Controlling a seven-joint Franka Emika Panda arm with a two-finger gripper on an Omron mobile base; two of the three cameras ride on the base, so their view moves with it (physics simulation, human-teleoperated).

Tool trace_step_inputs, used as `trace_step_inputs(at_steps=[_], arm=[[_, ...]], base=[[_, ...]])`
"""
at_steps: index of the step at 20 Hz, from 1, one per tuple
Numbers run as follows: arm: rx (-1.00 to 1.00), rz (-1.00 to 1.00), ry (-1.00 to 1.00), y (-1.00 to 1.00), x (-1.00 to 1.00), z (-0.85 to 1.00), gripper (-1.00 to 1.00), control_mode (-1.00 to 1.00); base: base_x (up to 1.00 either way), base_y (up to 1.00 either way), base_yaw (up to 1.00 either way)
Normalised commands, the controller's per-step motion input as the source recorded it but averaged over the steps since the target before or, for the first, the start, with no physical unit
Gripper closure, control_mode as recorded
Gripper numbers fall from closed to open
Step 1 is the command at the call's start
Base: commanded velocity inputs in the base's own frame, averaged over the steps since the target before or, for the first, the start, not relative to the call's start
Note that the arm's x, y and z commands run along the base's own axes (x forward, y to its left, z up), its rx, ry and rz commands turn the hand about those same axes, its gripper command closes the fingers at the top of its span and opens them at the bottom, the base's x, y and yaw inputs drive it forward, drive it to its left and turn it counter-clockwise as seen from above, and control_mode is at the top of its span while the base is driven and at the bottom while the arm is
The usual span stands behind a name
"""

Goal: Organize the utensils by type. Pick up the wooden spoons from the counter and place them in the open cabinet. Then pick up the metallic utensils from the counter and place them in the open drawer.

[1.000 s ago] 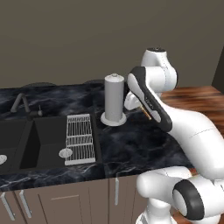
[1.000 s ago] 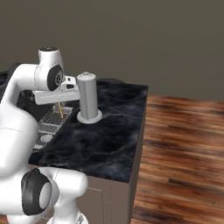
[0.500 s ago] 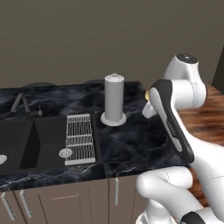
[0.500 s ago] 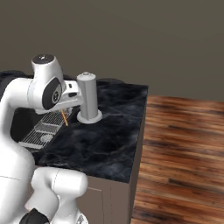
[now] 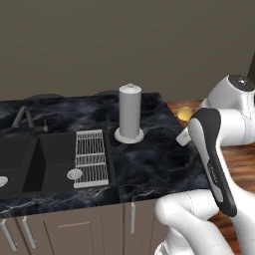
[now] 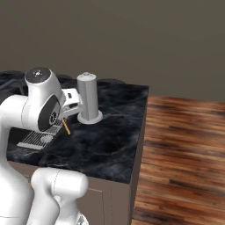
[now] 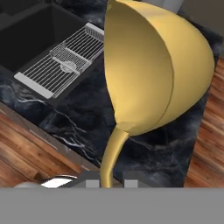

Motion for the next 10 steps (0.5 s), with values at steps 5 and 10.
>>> trace_step_inputs(at_steps=[5, 10], arm=[[0.00, 0.00, -0.03, 0.00, -0.34, 0.13, 1.00, -1.00], [0.00, -0.01, -0.02, 0.00, -0.44, 0.07, 1.00, -1.00]], base=[[0.00, 0.00, 0.00], [0.00, 0.00, 0.00]])
